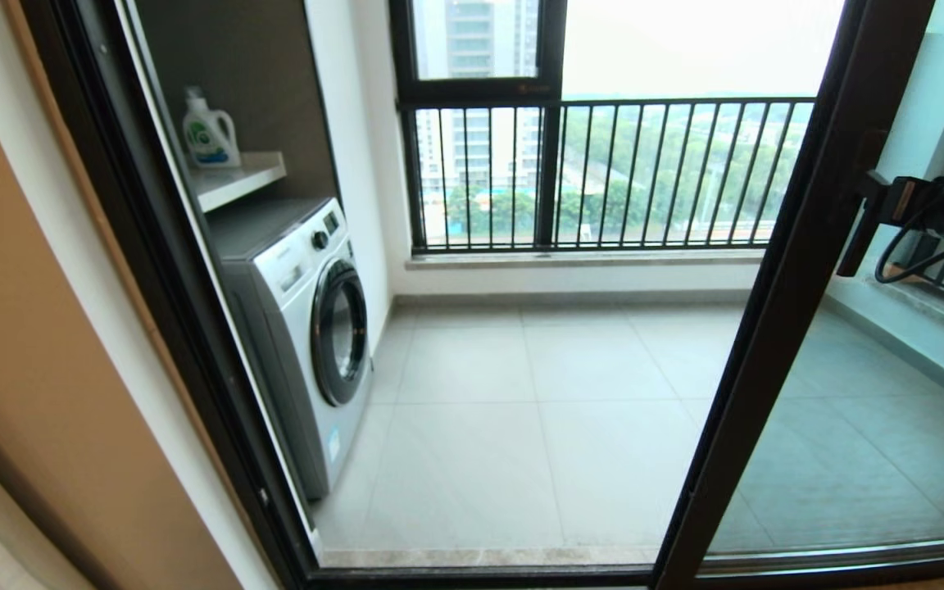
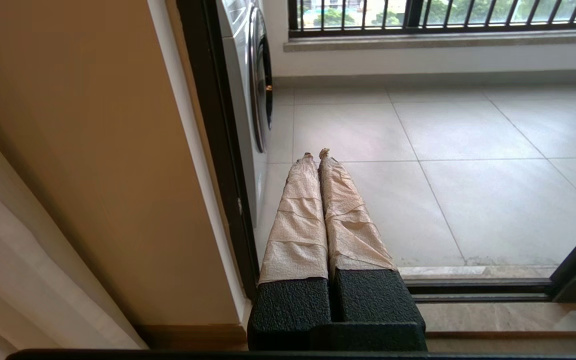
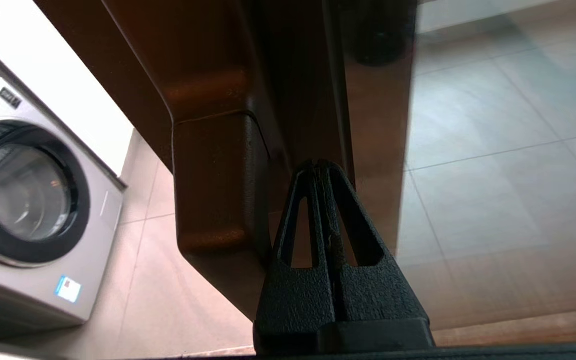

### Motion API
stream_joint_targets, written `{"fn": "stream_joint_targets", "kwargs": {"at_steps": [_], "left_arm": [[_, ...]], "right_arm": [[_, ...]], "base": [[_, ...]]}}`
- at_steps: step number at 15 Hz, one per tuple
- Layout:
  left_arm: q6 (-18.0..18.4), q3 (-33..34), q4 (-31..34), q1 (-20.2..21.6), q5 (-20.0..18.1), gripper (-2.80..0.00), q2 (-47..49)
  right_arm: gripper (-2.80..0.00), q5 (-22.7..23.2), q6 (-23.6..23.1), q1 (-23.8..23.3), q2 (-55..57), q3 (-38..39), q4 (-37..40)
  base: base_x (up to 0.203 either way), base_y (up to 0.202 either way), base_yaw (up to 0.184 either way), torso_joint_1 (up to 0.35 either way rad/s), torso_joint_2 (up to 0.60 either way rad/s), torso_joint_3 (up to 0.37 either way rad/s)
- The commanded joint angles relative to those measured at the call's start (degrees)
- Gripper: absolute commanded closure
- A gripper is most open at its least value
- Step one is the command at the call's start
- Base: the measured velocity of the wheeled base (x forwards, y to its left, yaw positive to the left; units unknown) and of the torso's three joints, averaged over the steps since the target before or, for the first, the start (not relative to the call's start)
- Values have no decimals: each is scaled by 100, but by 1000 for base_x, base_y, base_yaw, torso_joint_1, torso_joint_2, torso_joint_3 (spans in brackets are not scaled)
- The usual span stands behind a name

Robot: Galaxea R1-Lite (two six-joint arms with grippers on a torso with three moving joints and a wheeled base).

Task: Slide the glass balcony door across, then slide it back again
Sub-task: Close the slid door

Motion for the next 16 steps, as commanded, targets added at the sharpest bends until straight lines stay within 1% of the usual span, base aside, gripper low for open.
{"fn": "stream_joint_targets", "kwargs": {"at_steps": [1,5,8,13,16], "left_arm": [[2,0,-1,1,0,0,8],[2,0,-1,1,0,0,8],[2,0,-1,1,0,0,8],[2,0,-1,1,0,0,8],[2,0,-1,1,0,0,8]], "right_arm": [[0,13,6,44,-41,48,-7],[0,-17,34,254,-92,139,-7],[0,-435,137,584,-116,186,-22],[0,-658,311,976,-133,250,-25],[0,-688,415,1159,-133,250,-25]], "base": [[0,0,0,0,0,0],[0,0,0,0,0,0],[0,0,0,0,0,0],[0,0,0,0,0,0],[0,0,0,0,0,0]]}}
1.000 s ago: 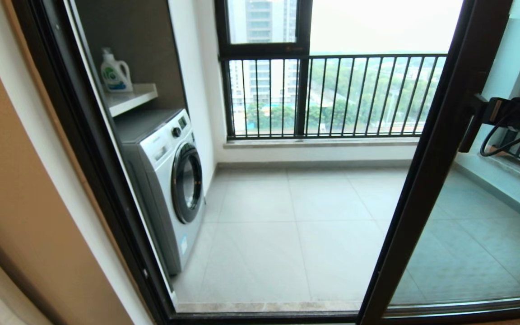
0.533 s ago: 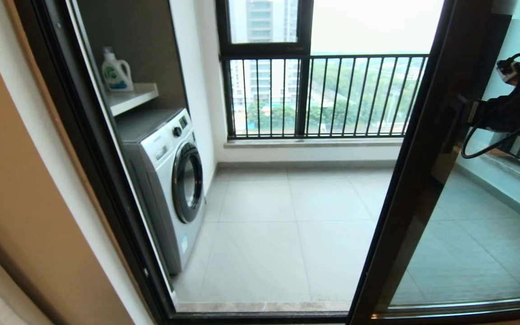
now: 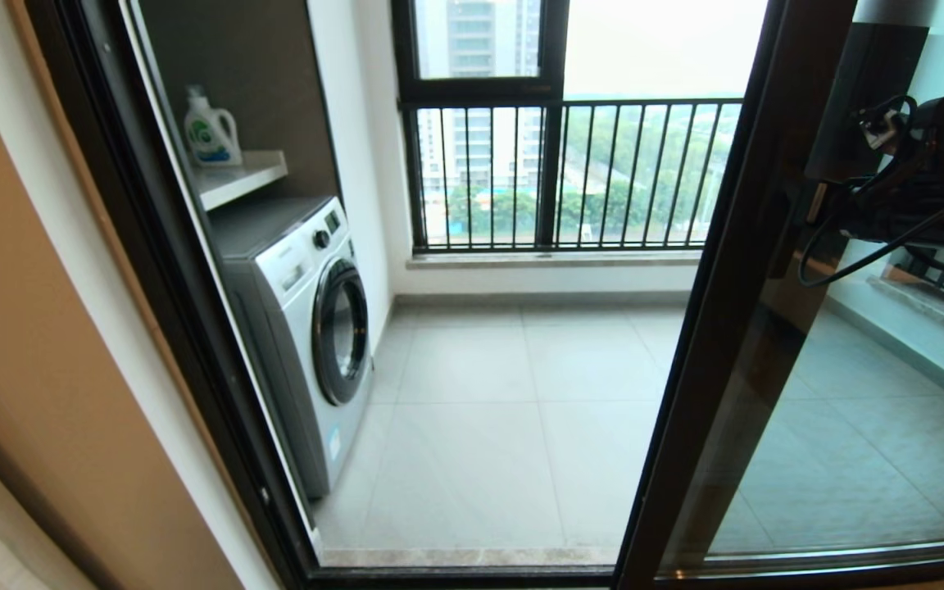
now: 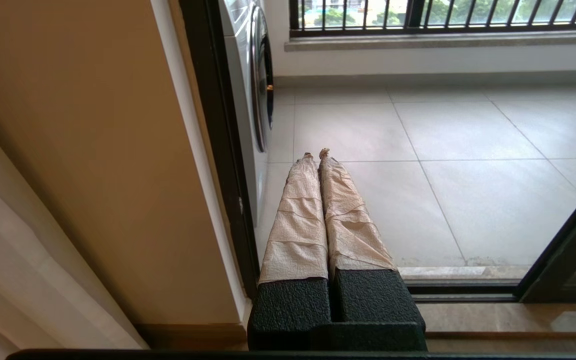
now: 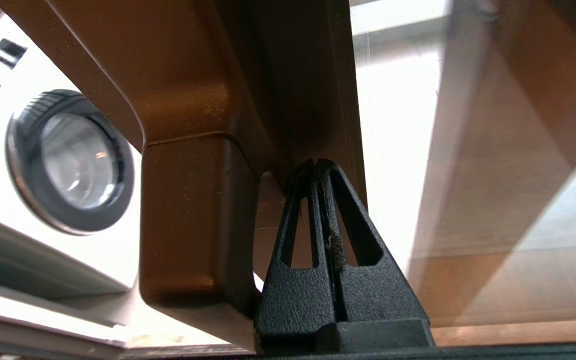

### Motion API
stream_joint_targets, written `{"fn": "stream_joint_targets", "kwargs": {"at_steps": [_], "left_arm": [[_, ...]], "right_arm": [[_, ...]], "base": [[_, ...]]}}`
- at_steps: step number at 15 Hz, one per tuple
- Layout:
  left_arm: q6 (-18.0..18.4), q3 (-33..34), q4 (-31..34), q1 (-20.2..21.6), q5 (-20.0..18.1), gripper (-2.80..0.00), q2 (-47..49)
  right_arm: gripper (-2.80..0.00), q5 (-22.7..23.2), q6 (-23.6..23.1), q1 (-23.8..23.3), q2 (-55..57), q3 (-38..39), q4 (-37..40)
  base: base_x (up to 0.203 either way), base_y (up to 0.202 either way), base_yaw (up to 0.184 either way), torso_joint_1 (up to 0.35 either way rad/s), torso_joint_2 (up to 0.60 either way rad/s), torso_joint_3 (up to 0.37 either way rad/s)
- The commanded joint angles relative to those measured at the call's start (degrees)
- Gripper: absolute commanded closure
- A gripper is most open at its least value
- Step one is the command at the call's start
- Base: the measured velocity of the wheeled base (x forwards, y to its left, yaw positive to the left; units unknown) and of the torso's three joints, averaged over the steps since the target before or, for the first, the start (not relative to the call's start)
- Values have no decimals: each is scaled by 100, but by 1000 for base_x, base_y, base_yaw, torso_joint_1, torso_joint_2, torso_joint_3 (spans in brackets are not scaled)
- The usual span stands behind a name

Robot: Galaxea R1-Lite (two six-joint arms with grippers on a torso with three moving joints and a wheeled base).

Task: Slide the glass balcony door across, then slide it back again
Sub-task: Close the slid door

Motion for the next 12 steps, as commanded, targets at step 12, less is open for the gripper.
{"fn": "stream_joint_targets", "kwargs": {"at_steps": [12], "left_arm": [[3,0,0,1,-2,0,8]], "right_arm": [[0,-570,238,1058,69,117,-68]], "base": [[0,0,0,0,0,0]]}}
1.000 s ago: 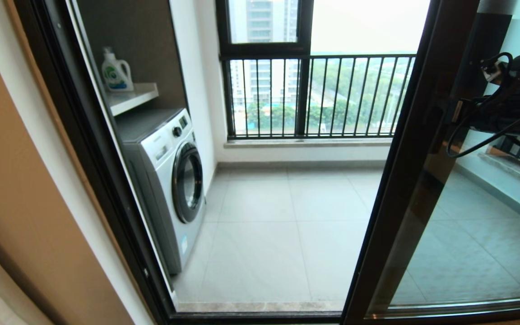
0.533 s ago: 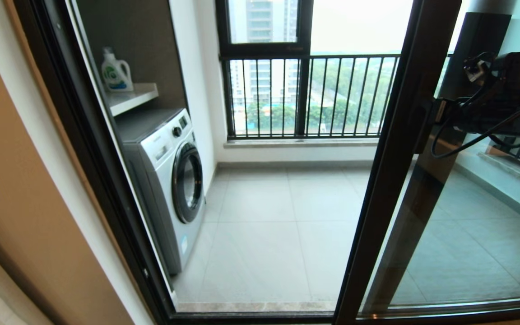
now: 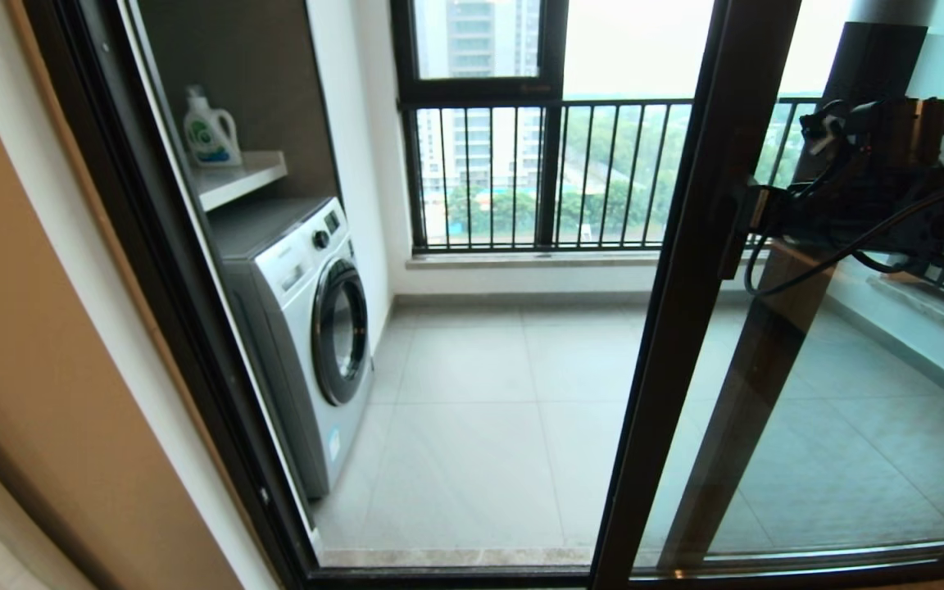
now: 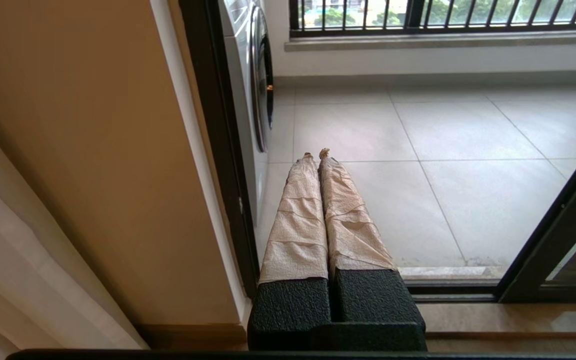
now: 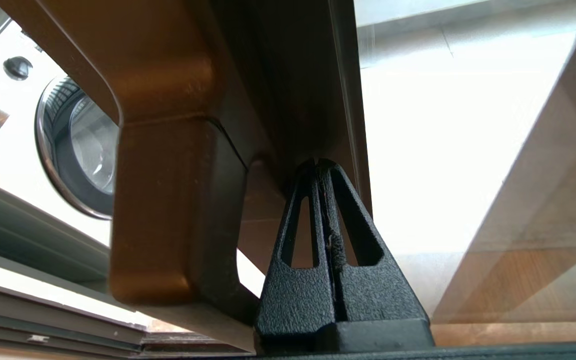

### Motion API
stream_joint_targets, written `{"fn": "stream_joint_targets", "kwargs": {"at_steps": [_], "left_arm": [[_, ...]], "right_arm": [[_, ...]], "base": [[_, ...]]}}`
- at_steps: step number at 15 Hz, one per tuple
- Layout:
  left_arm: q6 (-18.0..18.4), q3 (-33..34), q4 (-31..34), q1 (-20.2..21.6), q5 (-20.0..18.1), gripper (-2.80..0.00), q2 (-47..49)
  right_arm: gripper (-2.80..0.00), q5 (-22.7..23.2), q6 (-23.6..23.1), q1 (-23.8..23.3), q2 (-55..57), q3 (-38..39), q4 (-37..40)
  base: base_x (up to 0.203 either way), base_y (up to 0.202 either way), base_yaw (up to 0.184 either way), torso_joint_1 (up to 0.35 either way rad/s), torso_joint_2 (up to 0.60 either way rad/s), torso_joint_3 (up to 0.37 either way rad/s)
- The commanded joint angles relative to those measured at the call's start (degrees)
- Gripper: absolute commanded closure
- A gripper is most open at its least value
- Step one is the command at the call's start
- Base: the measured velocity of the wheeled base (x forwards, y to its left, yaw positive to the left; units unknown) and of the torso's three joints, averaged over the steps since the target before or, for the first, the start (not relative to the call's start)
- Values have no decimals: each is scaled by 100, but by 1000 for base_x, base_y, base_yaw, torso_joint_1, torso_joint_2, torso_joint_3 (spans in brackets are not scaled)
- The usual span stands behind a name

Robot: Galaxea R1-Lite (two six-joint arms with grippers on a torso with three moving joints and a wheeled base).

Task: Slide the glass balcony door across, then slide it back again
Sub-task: Close the slid door

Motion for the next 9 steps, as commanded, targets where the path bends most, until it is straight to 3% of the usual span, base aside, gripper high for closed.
{"fn": "stream_joint_targets", "kwargs": {"at_steps": [1,9], "left_arm": [[3,0,0,1,-1,0,8],[3,0,0,1,-1,0,8]], "right_arm": [[0,-63,38,215,87,9,-108],[0,-562,48,1064,331,-40,-220]], "base": [[0,0,0,0,0,0],[0,0,0,0,0,0]]}}
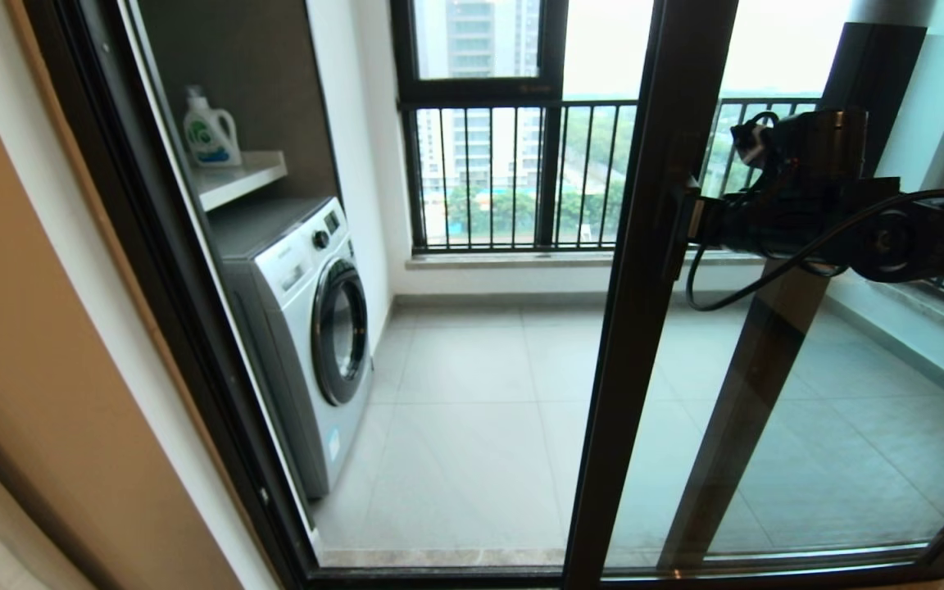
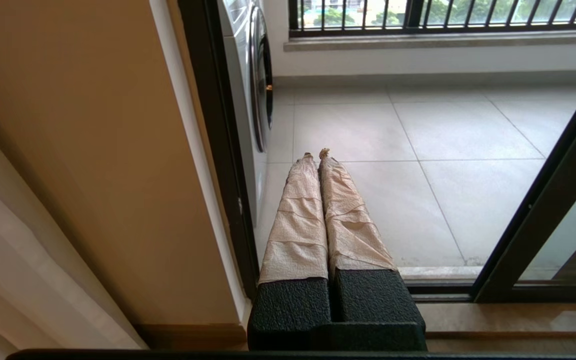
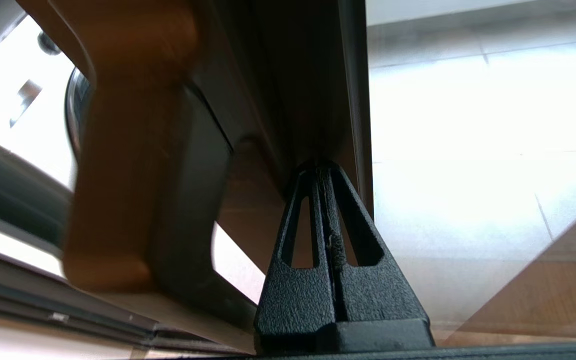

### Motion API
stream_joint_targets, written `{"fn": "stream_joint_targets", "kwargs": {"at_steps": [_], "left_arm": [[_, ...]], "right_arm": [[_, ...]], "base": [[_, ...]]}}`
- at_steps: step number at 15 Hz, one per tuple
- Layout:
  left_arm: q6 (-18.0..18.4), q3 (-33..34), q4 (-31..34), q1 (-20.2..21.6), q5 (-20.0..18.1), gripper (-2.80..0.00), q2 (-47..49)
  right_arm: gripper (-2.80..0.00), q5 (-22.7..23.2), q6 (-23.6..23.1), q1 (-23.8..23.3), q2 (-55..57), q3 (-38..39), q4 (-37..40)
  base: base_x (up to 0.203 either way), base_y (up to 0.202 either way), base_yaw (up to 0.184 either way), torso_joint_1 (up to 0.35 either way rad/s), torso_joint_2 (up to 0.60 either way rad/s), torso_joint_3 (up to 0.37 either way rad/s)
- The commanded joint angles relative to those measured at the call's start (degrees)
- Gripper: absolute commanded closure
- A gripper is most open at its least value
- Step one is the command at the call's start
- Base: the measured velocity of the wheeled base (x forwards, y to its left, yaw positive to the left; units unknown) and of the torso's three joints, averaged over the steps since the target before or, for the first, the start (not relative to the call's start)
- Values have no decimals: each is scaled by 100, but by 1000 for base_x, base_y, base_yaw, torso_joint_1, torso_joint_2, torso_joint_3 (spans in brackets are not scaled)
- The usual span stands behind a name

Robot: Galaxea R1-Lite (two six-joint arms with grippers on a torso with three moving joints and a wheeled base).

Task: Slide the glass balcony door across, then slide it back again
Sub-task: Close the slid door

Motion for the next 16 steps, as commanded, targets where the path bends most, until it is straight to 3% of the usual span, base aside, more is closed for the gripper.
{"fn": "stream_joint_targets", "kwargs": {"at_steps": [1,6,11,16], "left_arm": [[2,0,-1,1,0,0,8],[2,0,-1,1,0,0,8],[2,0,-1,1,0,0,8],[2,0,-1,1,0,0,8]], "right_arm": [[0,-108,3,286,182,-53,-44],[0,-559,19,869,612,-398,-326],[0,-663,73,1278,762,-605,-329],[0,-961,92,1422,888,-828,-329]], "base": [[0,0,0,0,0,0],[0,0,0,0,0,0],[0,0,0,0,0,0],[0,0,0,0,0,0]]}}
